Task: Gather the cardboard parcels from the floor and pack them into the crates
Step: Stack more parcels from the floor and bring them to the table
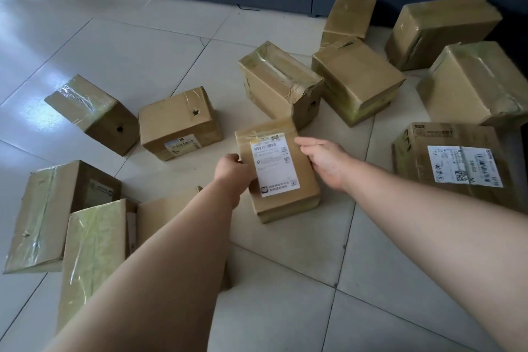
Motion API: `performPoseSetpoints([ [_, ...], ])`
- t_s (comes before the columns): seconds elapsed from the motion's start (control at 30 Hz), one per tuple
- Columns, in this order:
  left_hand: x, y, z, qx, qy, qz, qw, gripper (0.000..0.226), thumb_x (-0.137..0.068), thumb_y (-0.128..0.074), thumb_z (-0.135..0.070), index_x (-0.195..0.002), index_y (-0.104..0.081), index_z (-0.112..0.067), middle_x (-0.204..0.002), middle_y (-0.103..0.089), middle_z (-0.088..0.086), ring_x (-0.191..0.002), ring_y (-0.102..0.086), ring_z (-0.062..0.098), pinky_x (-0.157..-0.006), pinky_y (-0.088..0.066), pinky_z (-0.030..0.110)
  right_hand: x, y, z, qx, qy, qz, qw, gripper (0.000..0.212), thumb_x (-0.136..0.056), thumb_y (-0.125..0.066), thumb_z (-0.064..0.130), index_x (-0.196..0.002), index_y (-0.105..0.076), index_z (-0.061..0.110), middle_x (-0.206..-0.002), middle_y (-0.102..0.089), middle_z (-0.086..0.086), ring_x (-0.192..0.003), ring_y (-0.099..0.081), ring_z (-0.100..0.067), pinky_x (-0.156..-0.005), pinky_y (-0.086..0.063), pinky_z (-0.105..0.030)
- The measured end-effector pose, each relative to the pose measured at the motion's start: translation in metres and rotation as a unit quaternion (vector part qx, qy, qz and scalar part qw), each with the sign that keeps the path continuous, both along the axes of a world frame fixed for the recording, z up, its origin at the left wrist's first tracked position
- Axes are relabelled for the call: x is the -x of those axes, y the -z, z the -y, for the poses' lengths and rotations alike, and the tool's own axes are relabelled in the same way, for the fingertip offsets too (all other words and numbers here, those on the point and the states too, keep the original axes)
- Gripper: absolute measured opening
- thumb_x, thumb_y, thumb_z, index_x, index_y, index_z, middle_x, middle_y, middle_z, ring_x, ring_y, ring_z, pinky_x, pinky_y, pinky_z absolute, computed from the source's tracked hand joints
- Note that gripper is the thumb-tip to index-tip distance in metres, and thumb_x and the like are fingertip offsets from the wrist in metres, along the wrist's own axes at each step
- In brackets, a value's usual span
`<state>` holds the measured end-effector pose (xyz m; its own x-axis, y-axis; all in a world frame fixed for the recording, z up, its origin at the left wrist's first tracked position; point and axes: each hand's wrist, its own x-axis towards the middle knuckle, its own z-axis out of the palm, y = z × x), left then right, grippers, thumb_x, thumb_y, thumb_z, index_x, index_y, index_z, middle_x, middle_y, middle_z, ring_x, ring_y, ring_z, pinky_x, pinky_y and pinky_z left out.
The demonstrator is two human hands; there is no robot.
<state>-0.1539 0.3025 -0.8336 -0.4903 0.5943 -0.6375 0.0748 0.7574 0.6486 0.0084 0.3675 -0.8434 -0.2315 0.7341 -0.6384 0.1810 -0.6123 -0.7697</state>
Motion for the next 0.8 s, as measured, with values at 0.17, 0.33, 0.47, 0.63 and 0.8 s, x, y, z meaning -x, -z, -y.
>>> performPoseSetpoints([
  [0.17,0.023,-0.009,0.009,-0.021,0.036,-0.137,0.99,0.058,-0.091,-0.045,0.007,-0.145,-0.044,-0.012,-0.14,-0.055,0.005,-0.128,-0.051,0.024,-0.108,-0.043,0.036,0.019,-0.013,0.011,-0.239,-0.013,0.248,0.939,0.03,-0.093,-0.047,0.011,-0.104,-0.07,0.028,-0.111,-0.069,0.009,-0.102,-0.063,-0.014,-0.088,-0.049,-0.025],
  [0.33,0.083,-0.036,0.06,-0.016,-0.029,-0.328,0.944,0.059,-0.086,-0.04,0.01,-0.134,-0.057,-0.02,-0.135,-0.059,0.004,-0.122,-0.055,0.023,-0.092,-0.044,0.03,0.073,-0.014,0.039,-0.245,-0.235,0.13,0.932,0.031,-0.091,-0.05,0.007,-0.089,-0.072,0.03,-0.098,-0.072,0.005,-0.099,-0.068,-0.015,-0.087,-0.052,-0.025],
  [0.47,0.113,-0.045,0.089,0.029,-0.045,-0.382,0.923,0.055,-0.085,-0.046,0.007,-0.13,-0.059,-0.022,-0.134,-0.056,0.008,-0.127,-0.047,0.027,-0.098,-0.045,0.04,0.115,-0.008,0.08,-0.345,-0.48,0.173,0.788,0.038,-0.091,-0.06,0.027,-0.129,-0.059,0.028,-0.142,-0.051,0.0,-0.133,-0.045,-0.022,-0.108,-0.037,-0.032],
  [0.63,0.135,-0.038,0.109,0.065,-0.031,-0.369,0.927,0.05,-0.086,-0.048,0.001,-0.129,-0.059,-0.021,-0.135,-0.055,0.007,-0.13,-0.045,0.026,-0.102,-0.045,0.042,0.143,0.004,0.121,-0.437,-0.649,0.223,0.581,0.072,-0.091,-0.05,0.054,-0.153,-0.018,0.036,-0.163,0.007,0.0,-0.149,0.013,-0.023,-0.119,0.0,-0.049],
  [0.8,0.135,-0.033,0.098,0.047,-0.02,-0.343,0.938,0.049,-0.088,-0.046,0.002,-0.13,-0.058,-0.018,-0.135,-0.055,0.009,-0.128,-0.046,0.027,-0.101,-0.047,0.043,0.142,0.014,0.111,-0.443,-0.655,0.283,0.543,0.08,-0.089,-0.044,0.064,-0.153,-0.001,0.04,-0.161,0.019,0.0,-0.147,0.021,-0.025,-0.118,0.003,-0.055],
])
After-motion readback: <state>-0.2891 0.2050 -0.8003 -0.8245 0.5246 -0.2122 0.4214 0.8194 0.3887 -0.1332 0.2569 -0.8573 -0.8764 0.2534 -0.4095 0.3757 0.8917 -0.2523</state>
